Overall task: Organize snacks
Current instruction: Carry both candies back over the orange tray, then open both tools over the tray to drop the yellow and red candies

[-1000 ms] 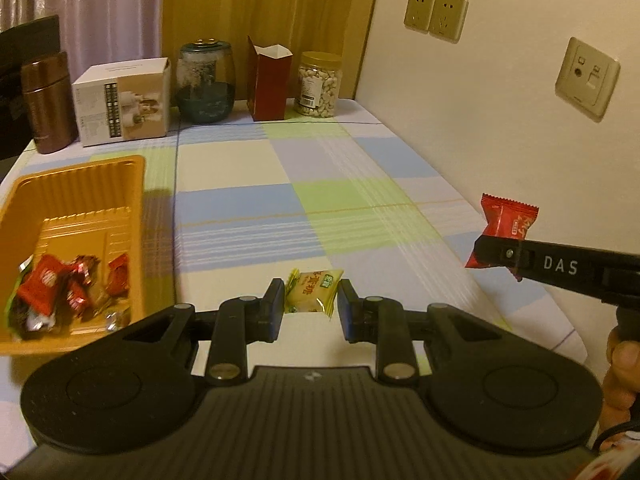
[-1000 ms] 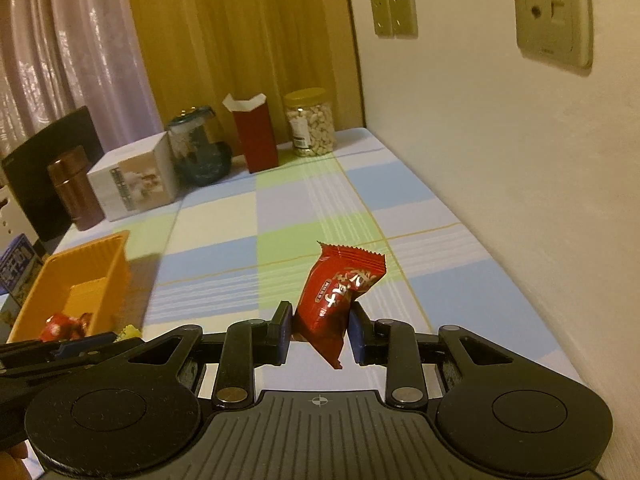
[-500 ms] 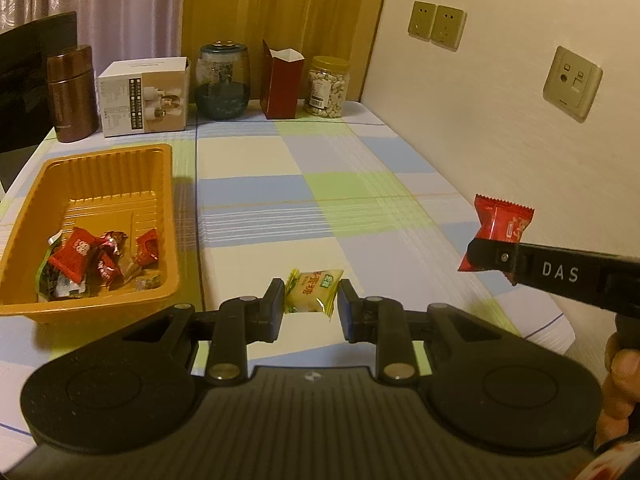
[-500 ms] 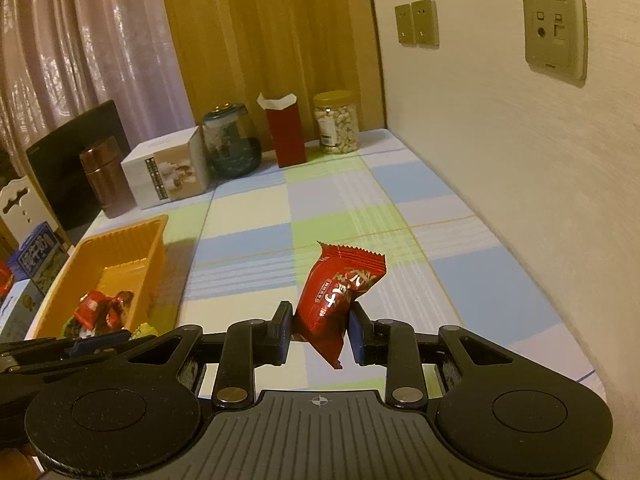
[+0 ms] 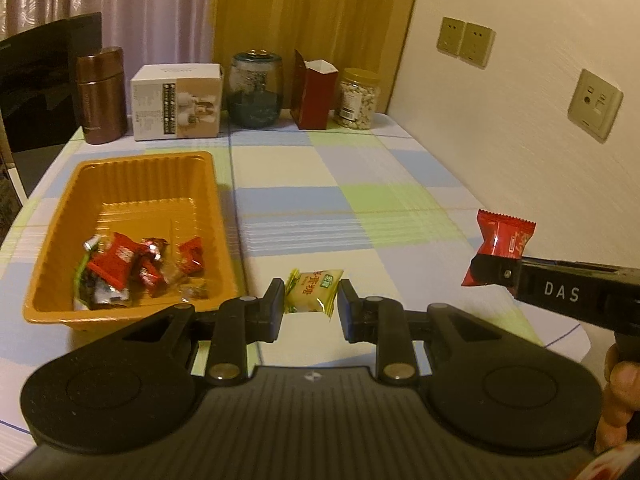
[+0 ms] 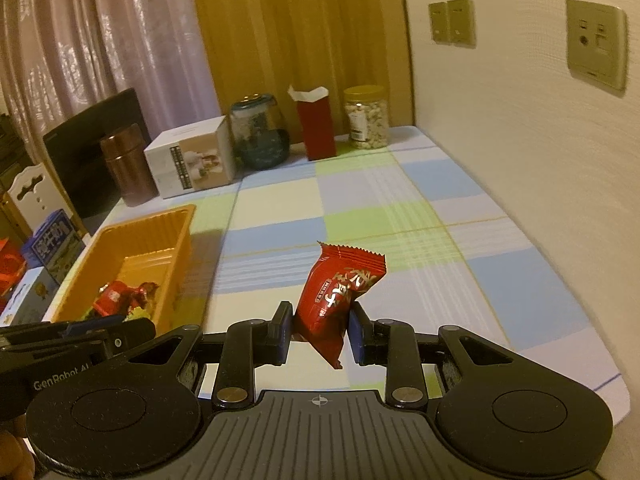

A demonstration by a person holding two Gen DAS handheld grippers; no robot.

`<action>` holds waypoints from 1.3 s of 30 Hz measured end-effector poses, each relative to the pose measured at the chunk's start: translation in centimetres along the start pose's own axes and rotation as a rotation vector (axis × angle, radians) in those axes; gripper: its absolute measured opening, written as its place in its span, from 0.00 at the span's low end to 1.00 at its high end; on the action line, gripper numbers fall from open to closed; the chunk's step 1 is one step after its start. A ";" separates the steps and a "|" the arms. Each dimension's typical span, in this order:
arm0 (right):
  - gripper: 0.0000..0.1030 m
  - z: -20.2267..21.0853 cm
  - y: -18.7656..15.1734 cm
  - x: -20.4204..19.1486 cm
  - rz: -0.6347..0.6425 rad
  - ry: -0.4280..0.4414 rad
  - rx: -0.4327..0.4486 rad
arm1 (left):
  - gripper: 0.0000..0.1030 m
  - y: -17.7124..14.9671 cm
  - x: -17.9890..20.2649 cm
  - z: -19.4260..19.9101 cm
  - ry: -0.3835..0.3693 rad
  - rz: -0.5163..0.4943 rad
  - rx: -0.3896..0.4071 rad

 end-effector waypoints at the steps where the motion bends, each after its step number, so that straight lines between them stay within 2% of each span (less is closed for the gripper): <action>1: 0.29 -0.2 0.1 -0.4 0.005 0.006 -0.001 | 0.24 0.1 -0.4 0.1 0.005 0.002 0.001; 18: 0.29 -4.4 1.3 -9.9 0.087 0.163 -0.013 | 0.24 1.9 -10.5 1.5 0.150 0.034 0.016; 31: 0.29 -9.1 0.8 -15.3 0.137 0.240 -0.053 | 0.25 2.1 -15.3 -1.5 0.199 0.038 -0.021; 36: 0.29 -10.6 0.7 -16.2 0.149 0.254 -0.066 | 0.35 2.0 -17.0 -3.2 0.217 0.056 -0.050; 39: 0.29 -11.1 0.5 -16.3 0.151 0.262 -0.073 | 0.35 1.6 -17.9 -3.1 0.230 0.065 -0.047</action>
Point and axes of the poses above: each gripper's, at about its wrist camera, not at the fingertips, and z roughly against the way its jaws point, x to its right, y to its top, the point moved 5 cm from there along -z, roughly the way its jaws point, and after that the axes turned 4 degrees about -z, right-handed, at the moved point
